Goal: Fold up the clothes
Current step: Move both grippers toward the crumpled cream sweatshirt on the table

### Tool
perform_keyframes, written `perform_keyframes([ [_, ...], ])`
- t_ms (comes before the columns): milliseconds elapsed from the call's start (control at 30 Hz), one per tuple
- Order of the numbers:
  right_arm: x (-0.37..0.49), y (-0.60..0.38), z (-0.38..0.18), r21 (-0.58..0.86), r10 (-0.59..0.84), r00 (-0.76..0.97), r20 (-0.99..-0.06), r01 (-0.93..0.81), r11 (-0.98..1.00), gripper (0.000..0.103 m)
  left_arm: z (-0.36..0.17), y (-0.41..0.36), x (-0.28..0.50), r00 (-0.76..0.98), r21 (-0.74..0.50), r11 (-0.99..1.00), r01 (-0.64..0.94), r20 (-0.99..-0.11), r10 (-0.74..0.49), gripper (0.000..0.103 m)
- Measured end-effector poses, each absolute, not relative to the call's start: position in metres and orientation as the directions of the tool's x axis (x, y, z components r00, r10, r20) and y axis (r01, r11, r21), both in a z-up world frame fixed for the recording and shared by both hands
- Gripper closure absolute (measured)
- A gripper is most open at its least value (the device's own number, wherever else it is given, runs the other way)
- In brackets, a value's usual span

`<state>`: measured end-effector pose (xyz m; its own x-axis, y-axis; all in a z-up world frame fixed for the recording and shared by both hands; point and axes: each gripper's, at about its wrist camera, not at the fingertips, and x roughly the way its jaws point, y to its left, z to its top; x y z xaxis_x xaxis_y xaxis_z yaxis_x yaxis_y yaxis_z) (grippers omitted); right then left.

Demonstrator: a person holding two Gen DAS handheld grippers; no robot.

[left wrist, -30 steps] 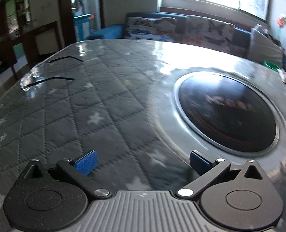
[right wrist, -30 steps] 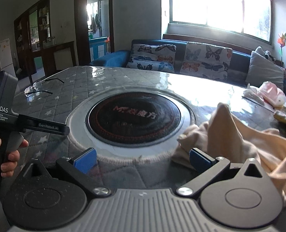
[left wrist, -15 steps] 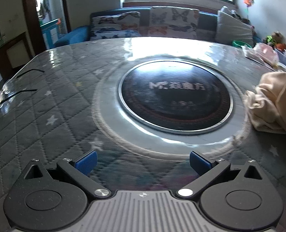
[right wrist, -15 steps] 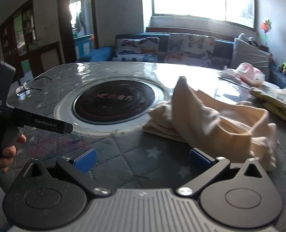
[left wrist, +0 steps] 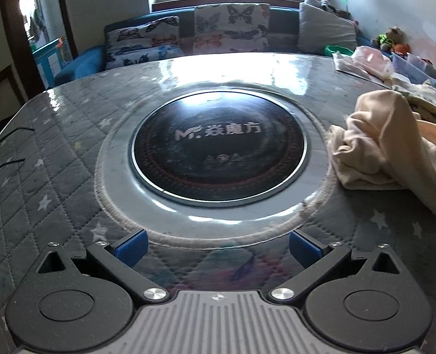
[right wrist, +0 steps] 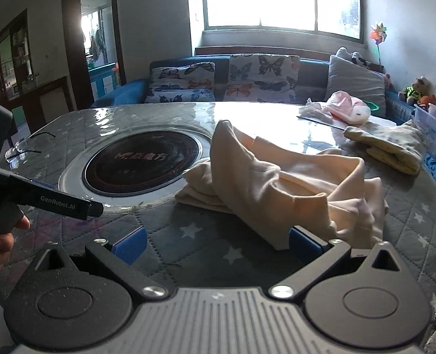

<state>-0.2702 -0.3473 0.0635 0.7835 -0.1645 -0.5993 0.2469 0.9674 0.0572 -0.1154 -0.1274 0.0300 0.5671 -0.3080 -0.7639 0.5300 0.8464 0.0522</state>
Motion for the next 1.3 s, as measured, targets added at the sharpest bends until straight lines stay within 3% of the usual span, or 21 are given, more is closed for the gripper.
perform_keyframes([
  [500, -0.261, -0.364, 0.066, 0.021, -0.207, 0.781, -0.590, 0.271, 0.962, 0.000, 0.034, -0.153, -0.121, 0.525, 0.051, 0.800, 0.598, -0.778, -0.343, 0.000],
  [900, -0.239, -0.381, 0.065, -0.021, -0.234, 0.763, -0.602, 0.278, 0.960, 0.009, 0.040, -0.160, -0.116, 0.523, 0.056, 0.795, 0.604, -0.780, -0.343, 0.000],
  [1100, -0.224, -0.390, 0.062, -0.031, -0.226, 0.750, -0.622, 0.265, 0.964, 0.027, 0.041, -0.160, -0.115, 0.523, 0.053, 0.796, 0.603, -0.780, -0.344, 0.000],
  [1167, -0.218, -0.392, 0.059, -0.031, -0.220, 0.743, -0.632, 0.259, 0.965, 0.039, 0.041, -0.159, -0.114, 0.524, 0.052, 0.797, 0.602, -0.779, -0.345, 0.000],
  [1300, -0.213, -0.393, 0.057, -0.043, -0.221, 0.745, -0.630, 0.251, 0.967, 0.043, 0.042, -0.157, -0.112, 0.528, 0.056, 0.799, 0.598, -0.778, -0.341, 0.000],
])
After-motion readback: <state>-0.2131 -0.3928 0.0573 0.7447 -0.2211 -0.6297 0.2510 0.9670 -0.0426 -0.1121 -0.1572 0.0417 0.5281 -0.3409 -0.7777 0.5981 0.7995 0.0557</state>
